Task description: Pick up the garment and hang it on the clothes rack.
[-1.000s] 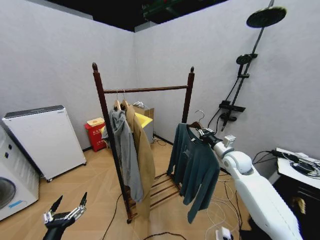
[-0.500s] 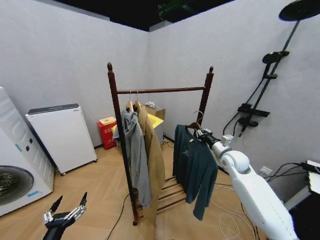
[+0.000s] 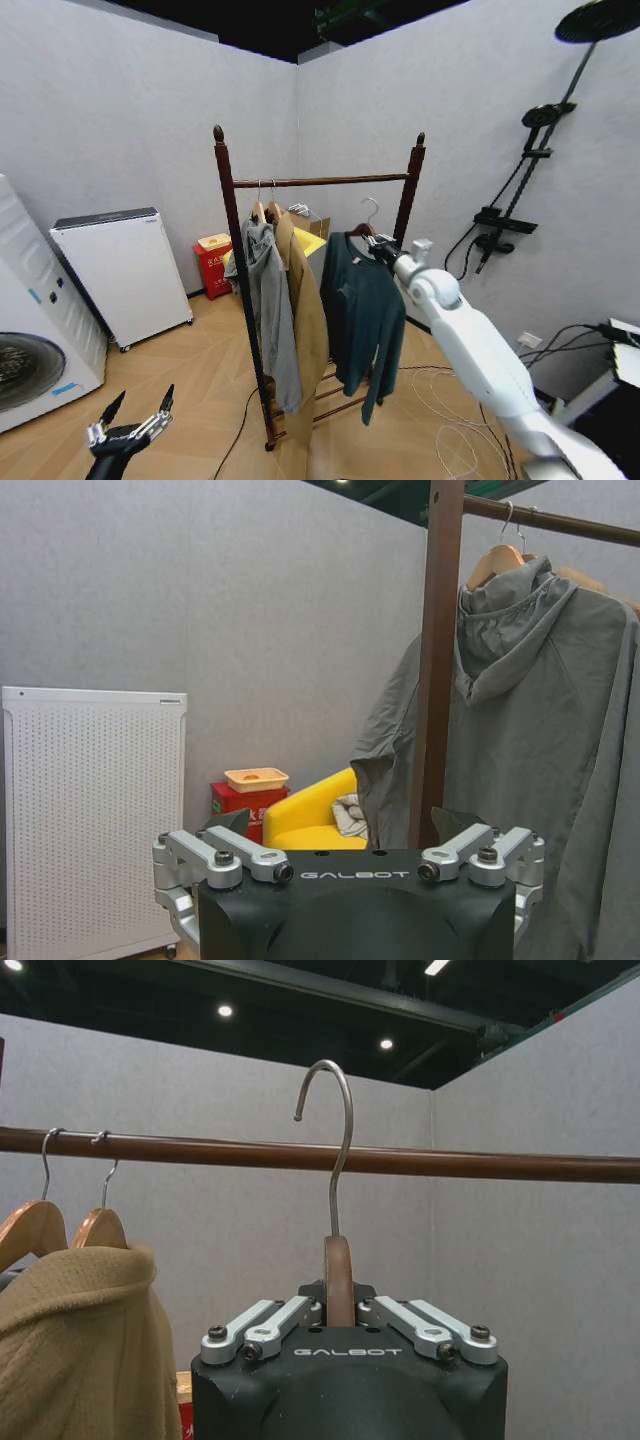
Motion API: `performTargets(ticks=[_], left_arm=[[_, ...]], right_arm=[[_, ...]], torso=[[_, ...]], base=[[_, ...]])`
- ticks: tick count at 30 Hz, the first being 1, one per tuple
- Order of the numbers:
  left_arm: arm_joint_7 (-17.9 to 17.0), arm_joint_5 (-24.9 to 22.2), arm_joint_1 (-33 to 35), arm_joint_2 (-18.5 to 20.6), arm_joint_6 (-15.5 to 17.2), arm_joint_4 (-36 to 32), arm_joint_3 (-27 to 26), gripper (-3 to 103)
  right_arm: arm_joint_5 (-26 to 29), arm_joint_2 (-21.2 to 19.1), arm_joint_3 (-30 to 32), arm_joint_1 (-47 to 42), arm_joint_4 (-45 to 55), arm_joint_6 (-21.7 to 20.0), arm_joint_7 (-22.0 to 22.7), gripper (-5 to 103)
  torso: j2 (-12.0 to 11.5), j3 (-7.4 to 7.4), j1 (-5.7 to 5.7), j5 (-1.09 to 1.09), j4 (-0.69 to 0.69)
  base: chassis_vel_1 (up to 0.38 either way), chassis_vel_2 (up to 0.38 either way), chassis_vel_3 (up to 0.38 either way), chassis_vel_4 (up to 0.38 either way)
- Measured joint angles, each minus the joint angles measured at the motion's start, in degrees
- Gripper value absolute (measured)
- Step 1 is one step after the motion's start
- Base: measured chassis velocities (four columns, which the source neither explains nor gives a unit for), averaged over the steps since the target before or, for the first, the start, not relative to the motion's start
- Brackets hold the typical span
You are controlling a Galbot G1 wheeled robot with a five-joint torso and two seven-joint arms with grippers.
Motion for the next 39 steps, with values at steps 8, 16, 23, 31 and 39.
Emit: performTargets(ticks=[8,16,23,31,39], left_arm=[[0.0,0.0,0.0,0.0,0.0,0.0,0.0,100],[0.0,0.0,0.0,0.0,0.0,0.0,0.0,100],[0.0,0.0,0.0,0.0,0.0,0.0,0.0,100],[0.0,0.0,0.0,0.0,0.0,0.0,0.0,100],[0.0,0.0,0.0,0.0,0.0,0.0,0.0,100]], right_arm=[[-5.1,10.3,-6.5,11.1,-13.3,-0.4,0.2,10],[-6.6,13.0,-7.6,16.8,-20.6,0.3,0.1,10],[-6.8,14.9,-8.5,20.9,-27.1,1.9,-1.3,10],[-7.0,17.0,-10.7,24.4,-31.7,0.3,-1.3,10],[-6.4,17.9,-11.2,23.3,-31.2,-1.3,-1.1,10]], torso=[[0.0,0.01,0.0,-0.02,0.01],[0.0,0.0,0.01,0.01,-0.02],[0.0,0.0,0.0,0.02,-0.02],[0.0,-0.01,0.0,0.01,-0.02],[0.0,0.0,0.01,0.02,-0.01]], base=[[0.0,0.0,0.0,0.0],[0.0,0.0,0.0,0.0],[0.0,0.0,0.0,0.0],[0.0,0.0,0.0,0.0],[0.0,0.0,0.0,0.0]])
